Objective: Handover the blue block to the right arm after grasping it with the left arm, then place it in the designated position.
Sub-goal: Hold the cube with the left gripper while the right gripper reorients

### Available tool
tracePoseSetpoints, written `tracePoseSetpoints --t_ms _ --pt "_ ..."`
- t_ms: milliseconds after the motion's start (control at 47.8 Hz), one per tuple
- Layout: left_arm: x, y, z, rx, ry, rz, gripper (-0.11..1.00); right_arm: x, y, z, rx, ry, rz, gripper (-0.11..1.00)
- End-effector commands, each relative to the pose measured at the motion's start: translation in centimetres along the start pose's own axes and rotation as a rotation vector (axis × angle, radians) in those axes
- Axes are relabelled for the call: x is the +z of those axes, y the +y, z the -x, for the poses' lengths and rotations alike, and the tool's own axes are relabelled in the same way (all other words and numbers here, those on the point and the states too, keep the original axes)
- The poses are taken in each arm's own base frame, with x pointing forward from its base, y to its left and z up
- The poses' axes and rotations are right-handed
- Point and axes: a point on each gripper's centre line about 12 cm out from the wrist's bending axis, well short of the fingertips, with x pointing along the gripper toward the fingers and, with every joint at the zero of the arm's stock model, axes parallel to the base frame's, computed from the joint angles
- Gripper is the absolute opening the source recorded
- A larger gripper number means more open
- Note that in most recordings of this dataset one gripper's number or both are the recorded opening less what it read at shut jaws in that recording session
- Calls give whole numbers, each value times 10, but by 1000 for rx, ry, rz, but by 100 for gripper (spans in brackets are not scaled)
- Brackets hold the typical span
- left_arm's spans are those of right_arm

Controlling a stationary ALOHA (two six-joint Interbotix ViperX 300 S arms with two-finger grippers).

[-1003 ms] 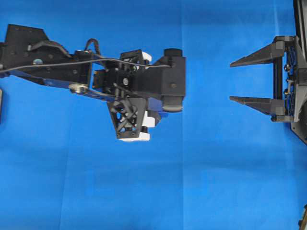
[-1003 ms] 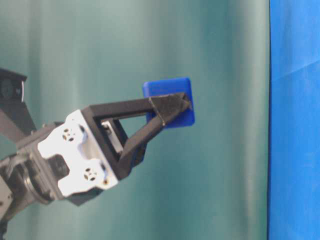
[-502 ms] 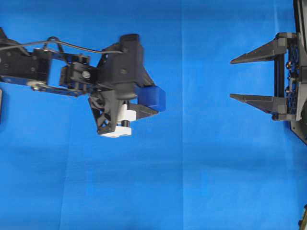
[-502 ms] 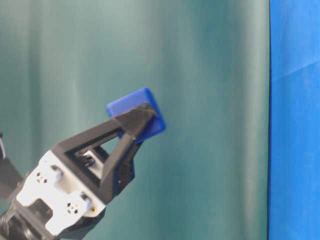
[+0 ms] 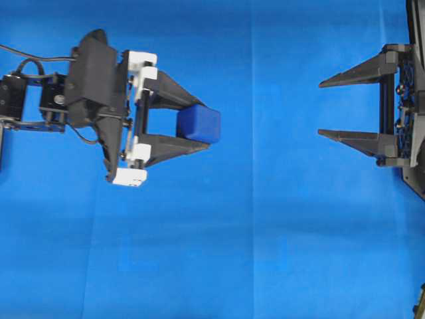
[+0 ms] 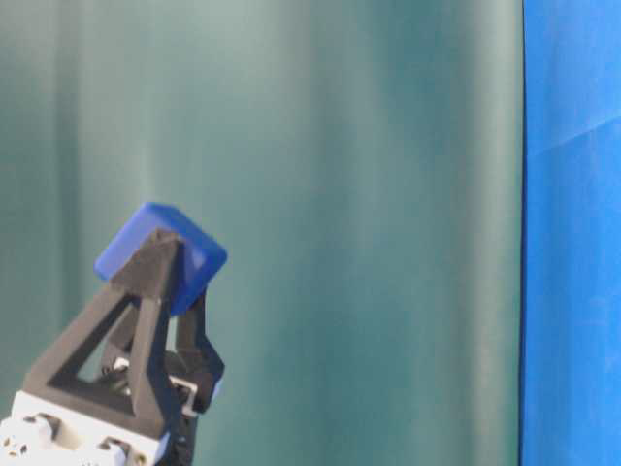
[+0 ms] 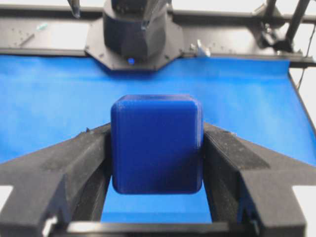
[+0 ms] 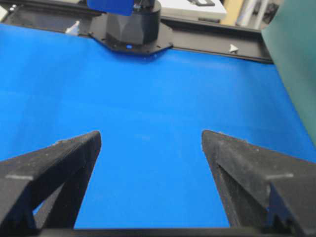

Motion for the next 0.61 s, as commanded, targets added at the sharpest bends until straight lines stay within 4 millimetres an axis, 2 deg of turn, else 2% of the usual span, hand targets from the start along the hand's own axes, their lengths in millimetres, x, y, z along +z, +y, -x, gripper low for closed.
tracePoseSetpoints --t_ms 0,585 --pt "11 2 5 3 -60 -1 46 11 0 -2 0 -37 1 95" --pt "9 2 5 2 -62 -1 46 13 0 -3 0 -41 17 95"
